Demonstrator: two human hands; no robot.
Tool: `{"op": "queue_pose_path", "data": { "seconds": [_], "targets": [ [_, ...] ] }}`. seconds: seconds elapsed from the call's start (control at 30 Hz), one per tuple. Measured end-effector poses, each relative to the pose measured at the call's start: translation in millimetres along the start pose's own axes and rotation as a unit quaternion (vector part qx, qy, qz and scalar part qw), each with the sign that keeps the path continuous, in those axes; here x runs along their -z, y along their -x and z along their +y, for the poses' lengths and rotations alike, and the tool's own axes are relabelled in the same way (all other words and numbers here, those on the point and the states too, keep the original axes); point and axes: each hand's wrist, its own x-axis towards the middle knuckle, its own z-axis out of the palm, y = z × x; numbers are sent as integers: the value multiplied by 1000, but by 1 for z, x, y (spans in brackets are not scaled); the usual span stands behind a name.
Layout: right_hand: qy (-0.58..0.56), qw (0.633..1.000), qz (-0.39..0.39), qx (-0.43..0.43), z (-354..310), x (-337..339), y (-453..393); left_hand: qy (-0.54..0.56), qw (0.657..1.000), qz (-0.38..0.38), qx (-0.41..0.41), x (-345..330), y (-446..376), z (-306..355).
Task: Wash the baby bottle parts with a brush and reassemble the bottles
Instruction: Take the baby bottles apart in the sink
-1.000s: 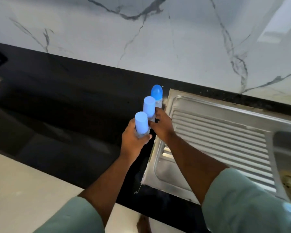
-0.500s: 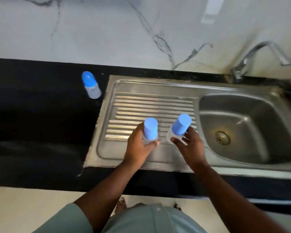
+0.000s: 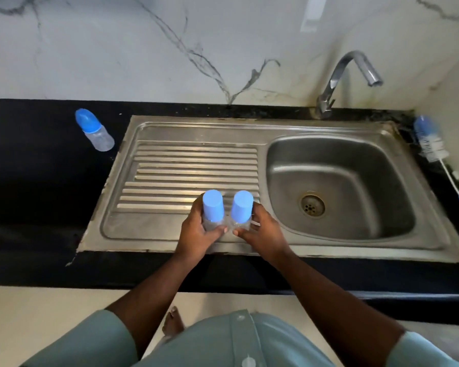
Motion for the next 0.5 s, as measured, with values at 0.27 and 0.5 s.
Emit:
{"op": "queue_pose_path", "data": {
  "seconds": [0.27,0.5],
  "targets": [
    [32,996,-86,-9,-5,52,-25,-24,993,-114,29,48,-11,14],
    [210,963,-140,99,-132,60,-111,-25,996,-77,41,169,-71,25]
  ]
}}
